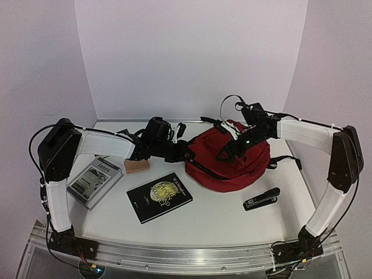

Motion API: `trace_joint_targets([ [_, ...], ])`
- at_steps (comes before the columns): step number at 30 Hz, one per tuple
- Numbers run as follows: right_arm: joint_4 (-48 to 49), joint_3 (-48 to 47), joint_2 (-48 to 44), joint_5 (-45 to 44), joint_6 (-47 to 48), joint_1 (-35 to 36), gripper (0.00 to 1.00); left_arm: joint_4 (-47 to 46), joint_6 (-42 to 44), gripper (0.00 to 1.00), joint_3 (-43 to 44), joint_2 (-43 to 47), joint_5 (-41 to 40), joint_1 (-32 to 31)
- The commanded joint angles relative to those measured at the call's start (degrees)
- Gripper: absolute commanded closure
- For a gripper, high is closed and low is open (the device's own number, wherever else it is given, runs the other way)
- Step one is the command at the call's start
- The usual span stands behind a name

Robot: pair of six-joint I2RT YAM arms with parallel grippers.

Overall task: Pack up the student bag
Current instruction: Unzip the student bag at the center of the board.

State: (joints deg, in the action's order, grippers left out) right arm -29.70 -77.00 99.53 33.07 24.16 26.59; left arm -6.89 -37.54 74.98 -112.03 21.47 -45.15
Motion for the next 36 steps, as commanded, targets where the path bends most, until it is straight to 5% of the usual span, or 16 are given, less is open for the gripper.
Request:
trace_joint_targets([
  [1,-0.7,-4.1,2.6,1.0,-3.7,3.7,0.21,-3.3,-0.5,1.00,2.5,0.4,0.8,0.0],
  [9,1.3,-5.9,9.8,-2.7,-6.4,9.6,0.31,-3.2,-2.3,1.00,1.8,1.3,0.2,0.5],
  [17,1.6,-0.8,7.0,-5.5,-5.3,10.0,0.99,-5.9,-6.1,1.00,-1.5,2.0,-0.4,3.1],
  [27,0.2,14.3,-3.9,-13.5,6.6,9.2,1.00,-4.8,-7.0,1.00,-7.8,6.1,-7.7,9.3],
  [32,0.3,12.0,-3.6,-16.5,9.7,7.0,1.00,-6.9,-6.1,1.00,-10.2,8.0,-5.4,9.5],
  [34,0.2,9.0,-2.5,-17.5,9.6,6.9,0.85,-9.1,-6.7,1.00,-11.0,7.9,-3.5,9.2],
  [36,0.1,5.3,-1.5,-16.5,7.8,6.9,0.59,-11.3,-7.3,1.00,-11.5,7.3,-1.9,8.8],
])
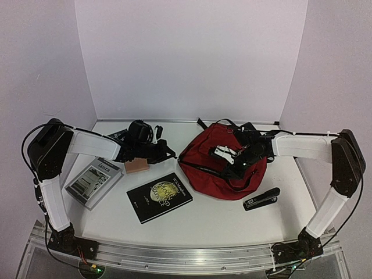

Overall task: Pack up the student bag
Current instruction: Unzip the student bag at the center of the board.

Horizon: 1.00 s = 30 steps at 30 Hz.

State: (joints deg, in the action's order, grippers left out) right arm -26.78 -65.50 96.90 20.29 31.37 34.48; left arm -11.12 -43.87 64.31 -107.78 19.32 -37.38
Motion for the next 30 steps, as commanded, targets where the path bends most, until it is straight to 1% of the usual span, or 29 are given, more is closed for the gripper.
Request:
trace_joint_targets([
  [1,-2.8,-8.4,1.9,-2.9,-0.7,-0.9,0.45,-7.8,-1.0,1.00,-0.7,2.7,0.8,0.5],
  [5,-4.1,-15.5,4.1,2.2,-6.7,0.2,0.27,-8.7,-1.3,1.00,0.3,1.8,1.7,-1.2],
  [8,-4.2,-18.8,6.0,5.2,-11.5,1.9,0.20,-9.0,-1.6,1.00,0.7,1.4,2.1,-2.0],
  [12,-4.1,-23.1,10.5,7.8,-16.4,4.1,0.15,-9.1,-2.0,1.00,1.1,1.3,2.1,-2.4],
  [16,-4.1,-27.3,15.5,8.0,-20.1,5.6,0.15,-9.1,-2.2,1.00,1.0,1.5,2.1,-2.4],
  [19,-4.1,-29.2,18.3,6.5,-20.4,7.1,0.17,-8.9,-2.4,1.00,0.9,1.9,1.7,-2.5],
  [21,-4.1,-29.9,20.2,4.3,-20.4,7.8,0.23,-8.4,-2.4,1.00,1.0,2.3,1.5,-2.5],
  [23,-4.1,-30.2,21.6,3.2,-20.9,7.9,0.36,-7.9,-2.5,1.00,1.1,2.6,1.2,-2.4],
  [25,-4.2,-29.3,21.6,3.0,-20.9,7.9,0.60,-7.6,-2.4,1.00,1.1,2.7,0.7,-2.4],
  [27,-4.2,-27.3,20.0,3.5,-20.4,7.9,0.80,-6.4,-2.1,1.00,1.5,2.4,-0.3,-2.3],
  [28,-4.2,-26.2,19.0,4.1,-19.9,7.9,0.89,-5.6,-2.0,1.00,1.8,2.1,-0.9,-2.1],
  [29,-4.1,-25.0,17.8,4.8,-19.3,7.9,0.95,-4.9,-2.0,1.00,2.0,1.8,-1.4,-1.8],
  [30,-4.4,-23.8,16.5,5.8,-18.4,7.9,0.99,-4.2,-2.0,1.00,2.6,1.2,-2.2,-1.5],
])
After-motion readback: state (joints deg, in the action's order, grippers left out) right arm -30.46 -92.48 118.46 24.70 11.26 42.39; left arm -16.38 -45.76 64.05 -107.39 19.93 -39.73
